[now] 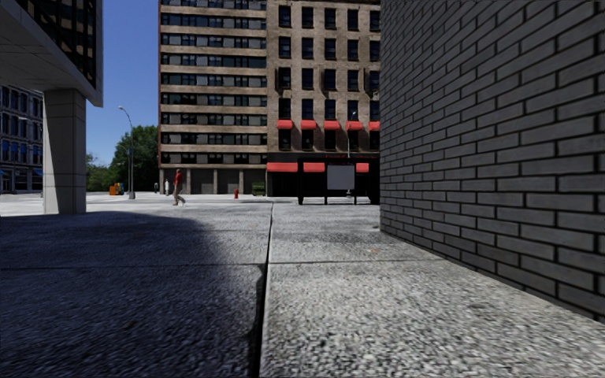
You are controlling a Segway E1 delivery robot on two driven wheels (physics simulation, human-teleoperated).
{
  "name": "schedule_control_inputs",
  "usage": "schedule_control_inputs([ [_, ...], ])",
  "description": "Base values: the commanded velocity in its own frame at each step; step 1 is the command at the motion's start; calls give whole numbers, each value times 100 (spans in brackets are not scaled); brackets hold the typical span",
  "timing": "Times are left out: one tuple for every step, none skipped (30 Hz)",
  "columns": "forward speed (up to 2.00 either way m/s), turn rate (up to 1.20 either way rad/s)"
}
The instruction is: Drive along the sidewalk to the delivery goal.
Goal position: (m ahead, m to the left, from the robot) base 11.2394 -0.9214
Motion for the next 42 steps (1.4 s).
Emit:
schedule_control_inputs([
  [195,-23],
  [195,-23],
  [195,-23],
  [195,-23],
  [195,-23],
  [195,-23],
  [195,-11],
  [195,0],
  [195,0],
  [195,0],
  [195,0],
  [195,0],
  [195,0],
  [195,0],
  [195,0],
  [195,0],
  [195,0],
  [195,0],
  [195,0],
  [195,0],
  [195,0],
  [195,0],
  [195,0],
  [195,0],
  [195,0],
  [195,0],
  [195,0],
  [195,0],
  [195,0],
  [195,0],
  [195,0],
  [195,0],
  [195,0],
  [195,0],
  [195,0],
  [195,0],
  [195,0],
  [195,0],
  [195,0],
  [195,-14],
  [195,-21],
  [195,-24],
])
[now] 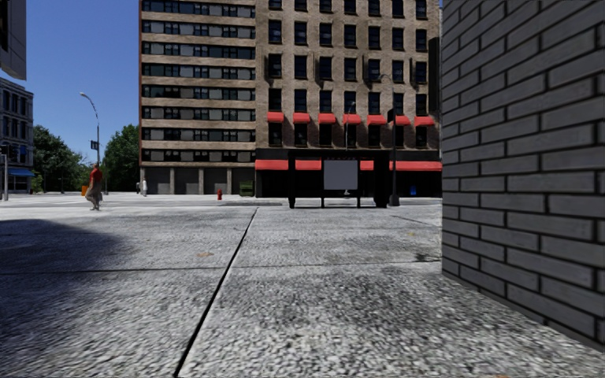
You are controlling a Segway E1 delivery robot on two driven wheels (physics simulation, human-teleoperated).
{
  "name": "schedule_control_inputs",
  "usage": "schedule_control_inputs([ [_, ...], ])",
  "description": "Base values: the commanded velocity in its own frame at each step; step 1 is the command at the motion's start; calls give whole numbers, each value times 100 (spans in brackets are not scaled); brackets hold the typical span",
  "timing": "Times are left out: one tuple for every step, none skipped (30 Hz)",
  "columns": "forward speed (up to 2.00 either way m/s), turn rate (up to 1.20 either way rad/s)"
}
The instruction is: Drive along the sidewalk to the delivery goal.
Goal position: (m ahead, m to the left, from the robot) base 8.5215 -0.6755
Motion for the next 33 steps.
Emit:
schedule_control_inputs([
  [195,-24],
  [195,-25],
  [195,-12],
  [195,0],
  [195,0],
  [195,0],
  [195,0],
  [195,0],
  [195,0],
  [195,0],
  [195,0],
  [195,0],
  [195,0],
  [195,-13],
  [195,-19],
  [195,-20],
  [195,-20],
  [195,-23],
  [195,-24],
  [195,-26],
  [195,-26],
  [195,-26],
  [195,-26],
  [195,-27],
  [195,-27],
  [195,-27],
  [195,-27],
  [195,-27],
  [195,-27],
  [195,-19],
  [195,0],
  [195,0],
  [195,0],
])
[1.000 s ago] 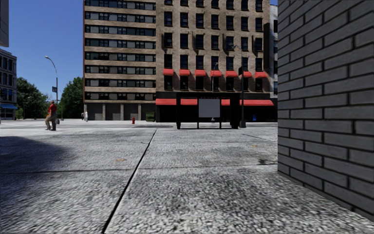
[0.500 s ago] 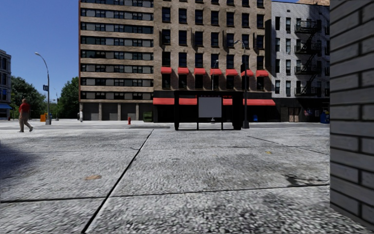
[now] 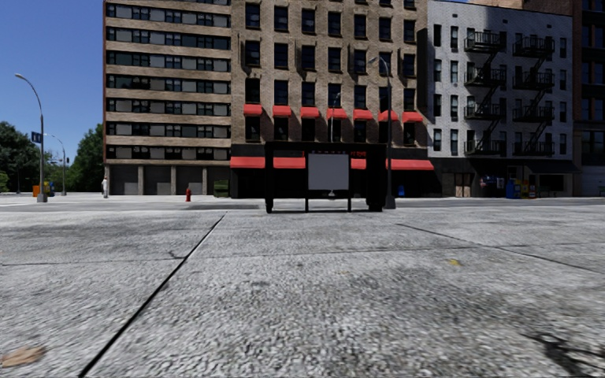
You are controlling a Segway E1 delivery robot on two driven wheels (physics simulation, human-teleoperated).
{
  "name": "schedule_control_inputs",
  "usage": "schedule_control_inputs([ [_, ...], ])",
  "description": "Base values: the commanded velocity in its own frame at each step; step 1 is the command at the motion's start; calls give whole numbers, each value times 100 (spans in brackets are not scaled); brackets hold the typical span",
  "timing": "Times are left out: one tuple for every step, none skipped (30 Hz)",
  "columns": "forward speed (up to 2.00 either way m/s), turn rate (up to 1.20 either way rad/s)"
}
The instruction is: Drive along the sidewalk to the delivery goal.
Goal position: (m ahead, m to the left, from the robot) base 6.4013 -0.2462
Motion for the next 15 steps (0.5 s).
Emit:
schedule_control_inputs([
  [195,0],
  [195,0],
  [195,0],
  [195,0],
  [195,0],
  [195,0],
  [195,0],
  [195,0],
  [195,-3],
  [195,-8],
  [195,-8],
  [195,-8],
  [195,-8],
  [195,0],
  [195,0],
])
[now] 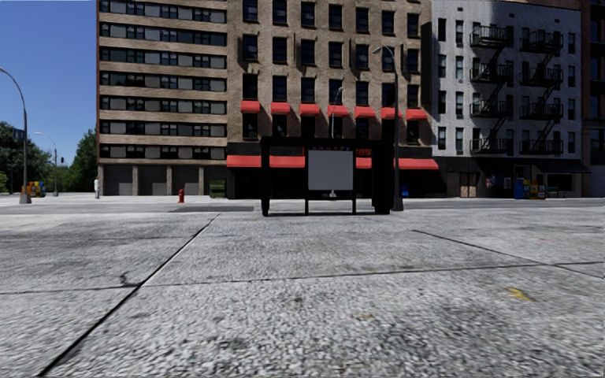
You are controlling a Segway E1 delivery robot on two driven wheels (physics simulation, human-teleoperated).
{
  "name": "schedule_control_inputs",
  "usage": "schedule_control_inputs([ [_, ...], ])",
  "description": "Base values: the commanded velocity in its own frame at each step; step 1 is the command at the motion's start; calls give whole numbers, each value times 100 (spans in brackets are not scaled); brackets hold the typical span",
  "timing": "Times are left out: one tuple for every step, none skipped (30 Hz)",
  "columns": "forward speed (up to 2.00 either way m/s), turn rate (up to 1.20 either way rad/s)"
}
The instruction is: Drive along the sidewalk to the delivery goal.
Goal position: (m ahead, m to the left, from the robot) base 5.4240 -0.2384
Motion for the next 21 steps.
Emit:
schedule_control_inputs([
  [195,0],
  [195,0],
  [195,0],
  [195,0],
  [195,0],
  [195,0],
  [195,0],
  [195,0],
  [195,0],
  [195,0],
  [195,0],
  [195,0],
  [195,0],
  [195,0],
  [195,0],
  [195,0],
  [195,0],
  [195,0],
  [195,0],
  [195,0],
  [195,0],
])
